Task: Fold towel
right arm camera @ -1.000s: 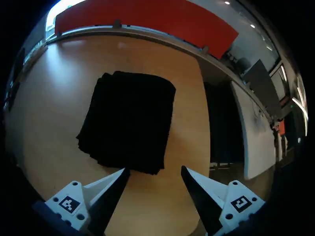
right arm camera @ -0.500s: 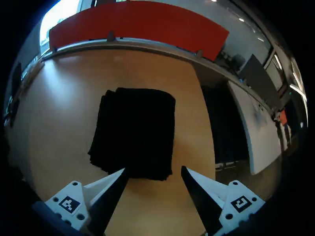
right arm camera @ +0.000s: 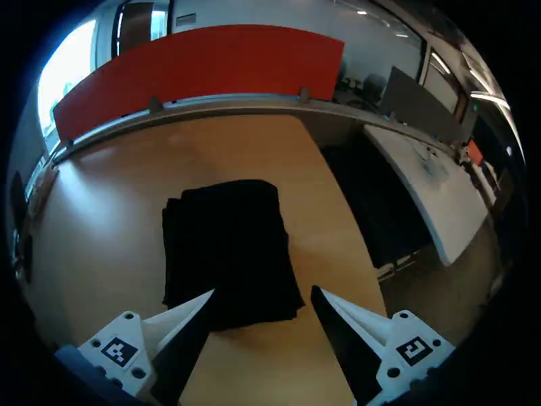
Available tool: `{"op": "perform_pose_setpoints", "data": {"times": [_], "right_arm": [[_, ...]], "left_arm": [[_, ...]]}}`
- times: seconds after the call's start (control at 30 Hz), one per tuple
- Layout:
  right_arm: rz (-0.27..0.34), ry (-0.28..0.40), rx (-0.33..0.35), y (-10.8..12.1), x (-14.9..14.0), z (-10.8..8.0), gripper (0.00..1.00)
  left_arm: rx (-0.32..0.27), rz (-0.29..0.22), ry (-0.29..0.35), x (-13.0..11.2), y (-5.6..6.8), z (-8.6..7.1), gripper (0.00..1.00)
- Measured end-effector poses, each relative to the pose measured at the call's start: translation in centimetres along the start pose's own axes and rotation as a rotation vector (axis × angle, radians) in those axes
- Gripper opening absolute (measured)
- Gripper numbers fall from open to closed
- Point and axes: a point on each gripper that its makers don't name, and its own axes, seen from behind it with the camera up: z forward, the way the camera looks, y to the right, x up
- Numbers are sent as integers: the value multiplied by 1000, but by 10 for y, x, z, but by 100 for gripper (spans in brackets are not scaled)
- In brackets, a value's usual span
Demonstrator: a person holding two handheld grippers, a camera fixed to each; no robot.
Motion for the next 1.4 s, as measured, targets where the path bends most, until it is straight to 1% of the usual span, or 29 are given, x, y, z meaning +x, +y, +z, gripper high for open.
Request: {"op": "perform_pose_setpoints", "data": {"times": [0.1, 0.3, 0.5, 0.7, 0.8, 1.0, 1.2, 1.4], "right_arm": [[12, 44, -15, 0, 9, -2, 100], [39, 148, -25, -8, 29, -8, 100], [59, 259, -43, -16, 47, -16, 100], [61, 371, -58, -21, 64, -27, 100], [55, 414, -68, -22, 71, -33, 100], [55, 484, -126, -16, 87, -44, 100], [41, 540, -123, -25, 103, -54, 100], [47, 608, -122, -33, 125, -66, 100]], "left_arm": [[2, -9, 1, 1, -1, 0, 100], [7, -15, 8, 6, -3, 0, 100], [13, -32, 18, 11, -3, 1, 100], [21, -51, 22, 12, -4, 0, 100], [23, -58, 21, 12, -4, 1, 100], [22, -69, 29, 17, -5, 2, 100], [18, -79, 38, 22, -4, 4, 100], [13, -92, 53, 28, -5, 6, 100]]}}
